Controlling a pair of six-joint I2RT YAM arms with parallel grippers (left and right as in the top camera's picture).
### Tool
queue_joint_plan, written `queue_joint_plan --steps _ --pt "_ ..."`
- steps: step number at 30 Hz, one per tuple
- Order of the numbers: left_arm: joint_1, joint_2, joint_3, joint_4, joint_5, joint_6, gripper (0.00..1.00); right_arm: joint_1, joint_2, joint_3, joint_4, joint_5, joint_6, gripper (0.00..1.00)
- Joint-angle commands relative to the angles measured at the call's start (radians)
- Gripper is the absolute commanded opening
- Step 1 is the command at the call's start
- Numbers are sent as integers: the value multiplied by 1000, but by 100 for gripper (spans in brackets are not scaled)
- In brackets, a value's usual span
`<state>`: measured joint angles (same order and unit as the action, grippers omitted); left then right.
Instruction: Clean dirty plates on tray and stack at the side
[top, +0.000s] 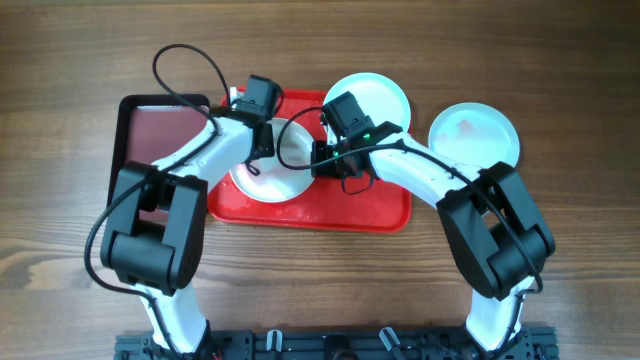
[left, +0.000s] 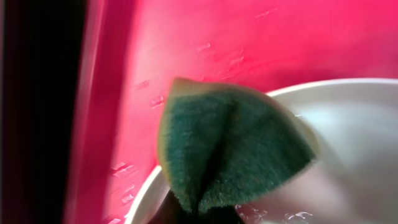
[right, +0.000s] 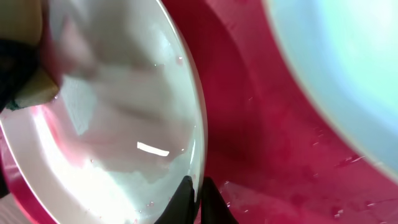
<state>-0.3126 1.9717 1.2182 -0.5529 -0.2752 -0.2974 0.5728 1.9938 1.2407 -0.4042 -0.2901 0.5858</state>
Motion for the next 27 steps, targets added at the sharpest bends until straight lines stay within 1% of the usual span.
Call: queue_joint_plan --steps 1,3,4,5,9,10,11,13,14,15,16,18,19,21,22,23,27 --pt "10 105 -60 35 534 143 4 -4 12 8 -11 24 -11 4" --pt "7 105 -60 39 652 176 4 -4 12 8 -11 24 -12 4" --pt "4 105 -60 24 733 217 4 -4 12 8 -11 24 -12 4" --pt "2 105 -60 3 782 251 4 -4 12 8 -11 24 -13 4" --pt "0 105 -60 -130 885 352 4 -4 12 8 -11 24 -14 4" --pt "0 105 -60 -191 884 389 4 -4 12 8 -11 24 -14 4" --pt "2 105 -60 -225 870 402 4 -4 12 8 -11 24 -14 4" --pt "9 105 -60 -263 778 389 4 -4 12 8 -11 24 -14 4" --pt "19 105 -60 -272 589 277 4 -4 12 8 -11 24 -14 4" --pt "30 105 -60 -269 342 98 4 -4 12 8 -12 24 -14 4" --pt "36 105 -60 -270 211 3 4 -4 12 8 -12 24 -14 4" --pt "46 105 -60 -276 11 -138 4 -4 12 8 -12 24 -14 4" --pt "48 105 -60 -275 -35 -167 4 -4 12 8 -12 24 -14 4" --pt "53 105 -60 -270 -179 -262 4 -4 12 8 -12 24 -14 4" --pt "53 105 -60 -265 -215 -290 4 -4 12 8 -12 24 -14 4" --pt "53 105 -60 -254 -232 -299 4 -4 12 8 -12 24 -14 4" --pt "49 104 -60 -186 -214 -293 4 -4 12 8 -12 24 -14 4"
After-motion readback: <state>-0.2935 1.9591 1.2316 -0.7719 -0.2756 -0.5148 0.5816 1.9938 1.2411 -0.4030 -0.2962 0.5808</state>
